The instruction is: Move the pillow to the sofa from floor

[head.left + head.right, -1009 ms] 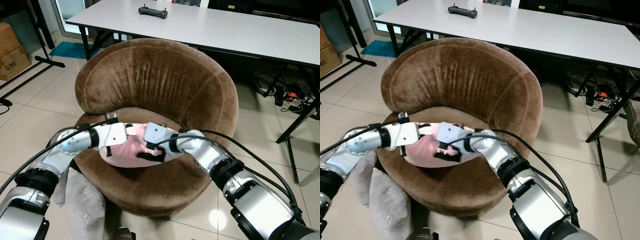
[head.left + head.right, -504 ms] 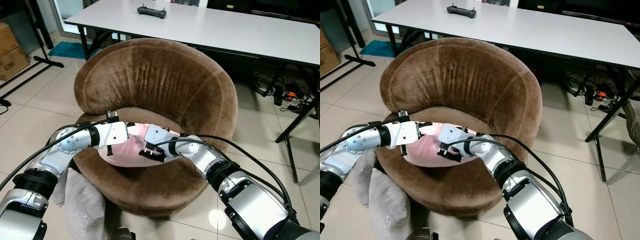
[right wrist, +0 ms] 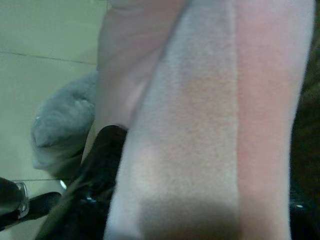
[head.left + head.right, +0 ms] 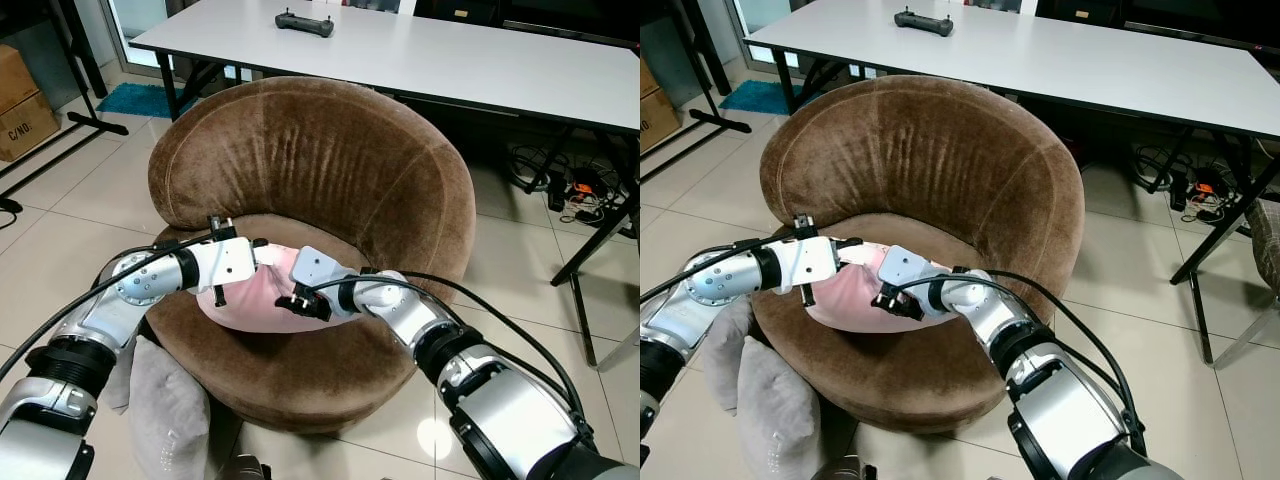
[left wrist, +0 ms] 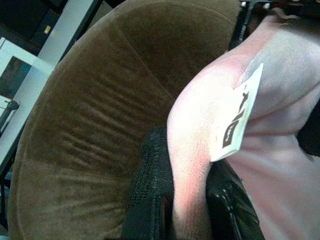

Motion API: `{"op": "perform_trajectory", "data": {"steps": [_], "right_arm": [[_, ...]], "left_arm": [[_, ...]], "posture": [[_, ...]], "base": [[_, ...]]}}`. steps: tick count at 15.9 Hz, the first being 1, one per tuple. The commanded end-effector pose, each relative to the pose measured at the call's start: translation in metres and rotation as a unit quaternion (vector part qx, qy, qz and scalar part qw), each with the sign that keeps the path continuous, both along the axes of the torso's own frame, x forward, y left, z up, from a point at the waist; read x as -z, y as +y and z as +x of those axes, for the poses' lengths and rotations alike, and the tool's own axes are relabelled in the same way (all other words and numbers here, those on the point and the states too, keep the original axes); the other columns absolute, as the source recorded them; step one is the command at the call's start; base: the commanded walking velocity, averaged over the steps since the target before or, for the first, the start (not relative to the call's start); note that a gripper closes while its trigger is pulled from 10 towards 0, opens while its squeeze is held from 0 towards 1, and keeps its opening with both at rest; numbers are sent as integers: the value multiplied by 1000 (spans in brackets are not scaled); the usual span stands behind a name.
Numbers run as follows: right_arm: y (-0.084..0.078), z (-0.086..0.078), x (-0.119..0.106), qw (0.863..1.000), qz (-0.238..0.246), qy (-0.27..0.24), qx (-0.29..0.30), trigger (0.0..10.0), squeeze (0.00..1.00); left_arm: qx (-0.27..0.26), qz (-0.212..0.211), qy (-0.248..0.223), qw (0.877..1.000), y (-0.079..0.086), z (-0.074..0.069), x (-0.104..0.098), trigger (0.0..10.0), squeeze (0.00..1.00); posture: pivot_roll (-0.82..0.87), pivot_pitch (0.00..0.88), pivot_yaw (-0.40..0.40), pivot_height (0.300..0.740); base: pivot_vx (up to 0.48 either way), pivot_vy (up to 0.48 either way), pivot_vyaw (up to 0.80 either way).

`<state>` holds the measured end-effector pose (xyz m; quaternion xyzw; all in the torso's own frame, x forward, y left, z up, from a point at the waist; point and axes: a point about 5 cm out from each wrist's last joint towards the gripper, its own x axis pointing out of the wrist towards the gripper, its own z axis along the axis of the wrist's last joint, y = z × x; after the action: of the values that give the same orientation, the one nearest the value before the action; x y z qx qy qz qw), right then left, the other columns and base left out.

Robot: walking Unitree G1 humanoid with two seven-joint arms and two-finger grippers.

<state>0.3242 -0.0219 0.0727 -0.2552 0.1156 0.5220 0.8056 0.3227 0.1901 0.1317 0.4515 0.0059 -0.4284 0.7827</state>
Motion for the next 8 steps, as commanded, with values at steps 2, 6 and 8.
{"op": "perform_trajectory", "data": {"steps": [2, 6, 8], "right_arm": [[-2, -6, 8, 1000, -7, 24, -12, 0, 0], [-3, -5, 9, 1000, -7, 27, -12, 0, 0], [-4, -6, 9, 1000, -11, 23, -15, 0, 0]], "left_arm": [[-10, -34, -48, 998, -3, 7, -22, 0, 0], [-13, -39, -52, 998, -4, 7, -22, 0, 0], [-12, -37, -51, 998, -4, 7, -22, 0, 0]], "posture": [[148, 0, -73, 740], [148, 0, -76, 740], [149, 0, -81, 740]], "base": [[0, 0, 0], [0, 0, 0], [0, 0, 0]]}}
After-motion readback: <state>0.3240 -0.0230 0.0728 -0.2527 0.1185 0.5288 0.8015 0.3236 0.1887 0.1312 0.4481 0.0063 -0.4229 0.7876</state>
